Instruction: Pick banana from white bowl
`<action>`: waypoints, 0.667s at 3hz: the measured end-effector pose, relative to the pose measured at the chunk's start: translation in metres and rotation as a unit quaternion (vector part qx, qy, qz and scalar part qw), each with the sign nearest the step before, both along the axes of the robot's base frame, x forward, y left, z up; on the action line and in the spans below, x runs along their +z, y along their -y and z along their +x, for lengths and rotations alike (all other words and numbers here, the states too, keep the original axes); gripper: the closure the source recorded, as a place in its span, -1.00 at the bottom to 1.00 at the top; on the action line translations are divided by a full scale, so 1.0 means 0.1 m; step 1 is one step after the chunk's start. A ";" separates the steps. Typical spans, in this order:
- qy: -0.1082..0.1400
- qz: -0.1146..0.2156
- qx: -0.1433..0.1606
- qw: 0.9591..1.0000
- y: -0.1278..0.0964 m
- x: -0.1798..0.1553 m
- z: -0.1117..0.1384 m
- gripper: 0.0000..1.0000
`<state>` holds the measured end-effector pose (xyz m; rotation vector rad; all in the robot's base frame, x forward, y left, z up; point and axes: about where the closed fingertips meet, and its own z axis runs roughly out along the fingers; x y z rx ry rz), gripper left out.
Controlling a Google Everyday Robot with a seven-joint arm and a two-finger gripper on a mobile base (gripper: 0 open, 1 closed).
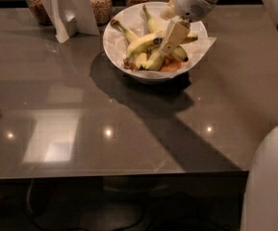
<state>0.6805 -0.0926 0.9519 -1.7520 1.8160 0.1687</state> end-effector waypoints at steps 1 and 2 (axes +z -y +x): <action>-0.011 -0.008 -0.008 1.000 0.01 -0.13 0.06 -0.50; -0.019 -0.014 -0.010 1.000 0.02 -0.20 0.09 -0.20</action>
Offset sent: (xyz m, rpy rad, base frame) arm 0.0098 -0.0067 -0.0243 -0.0449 0.0525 -0.0305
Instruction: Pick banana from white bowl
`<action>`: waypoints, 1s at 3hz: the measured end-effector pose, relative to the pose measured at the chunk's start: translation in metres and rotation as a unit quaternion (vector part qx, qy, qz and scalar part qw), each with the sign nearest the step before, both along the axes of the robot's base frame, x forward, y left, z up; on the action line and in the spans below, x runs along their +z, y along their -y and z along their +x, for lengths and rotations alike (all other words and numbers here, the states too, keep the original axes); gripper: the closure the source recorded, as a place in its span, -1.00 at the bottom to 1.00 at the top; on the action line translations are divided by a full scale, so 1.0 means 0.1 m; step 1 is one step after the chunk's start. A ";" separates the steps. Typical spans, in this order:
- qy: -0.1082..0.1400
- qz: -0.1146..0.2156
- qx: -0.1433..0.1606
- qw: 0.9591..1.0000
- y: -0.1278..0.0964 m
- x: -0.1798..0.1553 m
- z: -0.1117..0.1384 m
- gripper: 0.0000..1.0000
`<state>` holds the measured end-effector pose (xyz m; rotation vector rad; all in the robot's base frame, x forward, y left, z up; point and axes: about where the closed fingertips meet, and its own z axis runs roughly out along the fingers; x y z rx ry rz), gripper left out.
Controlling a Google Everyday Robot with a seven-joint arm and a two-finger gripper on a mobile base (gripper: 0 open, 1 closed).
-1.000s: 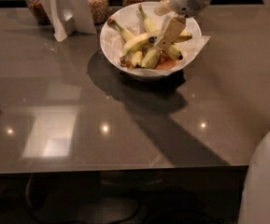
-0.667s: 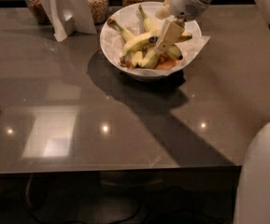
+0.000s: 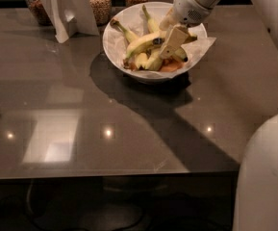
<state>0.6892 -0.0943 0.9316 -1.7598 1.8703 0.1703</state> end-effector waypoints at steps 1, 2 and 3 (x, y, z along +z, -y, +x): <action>0.000 0.000 0.000 1.000 0.01 0.02 0.00 0.22; 0.000 0.000 0.000 1.000 0.01 0.03 0.00 0.69; -0.003 -0.014 0.004 1.000 0.04 0.03 -0.04 1.00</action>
Offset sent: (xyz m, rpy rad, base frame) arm -0.0043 -0.0080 0.0051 -0.0584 0.0203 0.0035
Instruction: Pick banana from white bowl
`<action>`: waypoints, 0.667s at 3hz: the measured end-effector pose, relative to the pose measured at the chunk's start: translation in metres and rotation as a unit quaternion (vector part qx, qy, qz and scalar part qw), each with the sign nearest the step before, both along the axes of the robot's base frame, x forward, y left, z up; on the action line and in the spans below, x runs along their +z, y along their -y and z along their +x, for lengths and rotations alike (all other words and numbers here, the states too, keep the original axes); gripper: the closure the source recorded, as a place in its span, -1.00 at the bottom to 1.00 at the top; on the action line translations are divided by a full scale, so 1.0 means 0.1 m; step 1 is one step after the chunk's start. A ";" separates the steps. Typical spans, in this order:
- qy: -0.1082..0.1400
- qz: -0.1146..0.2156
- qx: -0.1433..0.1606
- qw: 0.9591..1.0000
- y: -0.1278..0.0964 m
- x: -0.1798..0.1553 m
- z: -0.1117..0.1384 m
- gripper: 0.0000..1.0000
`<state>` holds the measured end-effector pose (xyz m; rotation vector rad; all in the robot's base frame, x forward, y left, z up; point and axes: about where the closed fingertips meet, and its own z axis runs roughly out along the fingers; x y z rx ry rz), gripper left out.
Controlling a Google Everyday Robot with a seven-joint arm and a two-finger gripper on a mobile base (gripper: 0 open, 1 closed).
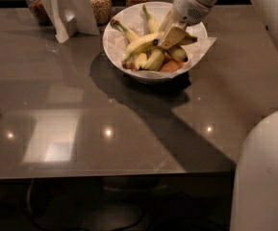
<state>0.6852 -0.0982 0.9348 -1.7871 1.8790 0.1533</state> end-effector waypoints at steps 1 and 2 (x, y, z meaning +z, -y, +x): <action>0.007 -0.018 0.017 1.000 0.00 0.11 -0.14 1.00; 0.020 -0.018 0.040 0.999 0.07 0.33 -0.43 1.00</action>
Offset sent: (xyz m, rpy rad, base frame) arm -0.0860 -0.0229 0.0644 -0.0371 -0.0719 0.1290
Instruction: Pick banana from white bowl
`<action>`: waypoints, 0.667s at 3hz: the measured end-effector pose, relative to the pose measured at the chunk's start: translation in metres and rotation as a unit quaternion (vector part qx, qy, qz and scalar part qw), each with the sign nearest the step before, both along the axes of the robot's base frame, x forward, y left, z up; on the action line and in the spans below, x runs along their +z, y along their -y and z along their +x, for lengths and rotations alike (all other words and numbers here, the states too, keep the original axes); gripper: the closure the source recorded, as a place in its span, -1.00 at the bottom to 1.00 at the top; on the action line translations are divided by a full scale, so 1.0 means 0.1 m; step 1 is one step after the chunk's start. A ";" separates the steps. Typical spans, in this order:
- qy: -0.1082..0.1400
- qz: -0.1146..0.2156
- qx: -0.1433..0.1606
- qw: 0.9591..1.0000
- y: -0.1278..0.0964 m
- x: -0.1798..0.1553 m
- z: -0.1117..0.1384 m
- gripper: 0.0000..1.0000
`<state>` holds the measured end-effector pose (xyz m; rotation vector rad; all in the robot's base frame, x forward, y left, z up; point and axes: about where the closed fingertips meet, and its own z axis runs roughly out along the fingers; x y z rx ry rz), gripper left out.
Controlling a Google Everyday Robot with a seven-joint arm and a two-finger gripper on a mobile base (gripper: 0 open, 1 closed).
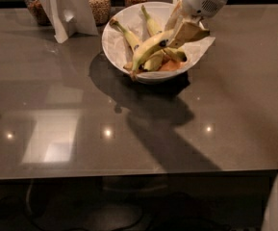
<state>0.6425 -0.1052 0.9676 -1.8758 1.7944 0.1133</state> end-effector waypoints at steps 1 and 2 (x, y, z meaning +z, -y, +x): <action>0.012 0.014 0.015 1.000 0.12 0.24 -0.33 1.00; 0.011 0.042 0.021 0.999 0.27 0.38 -0.69 1.00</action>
Offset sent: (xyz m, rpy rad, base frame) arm -0.1195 -0.0548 0.0579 0.1531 -0.0110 0.0485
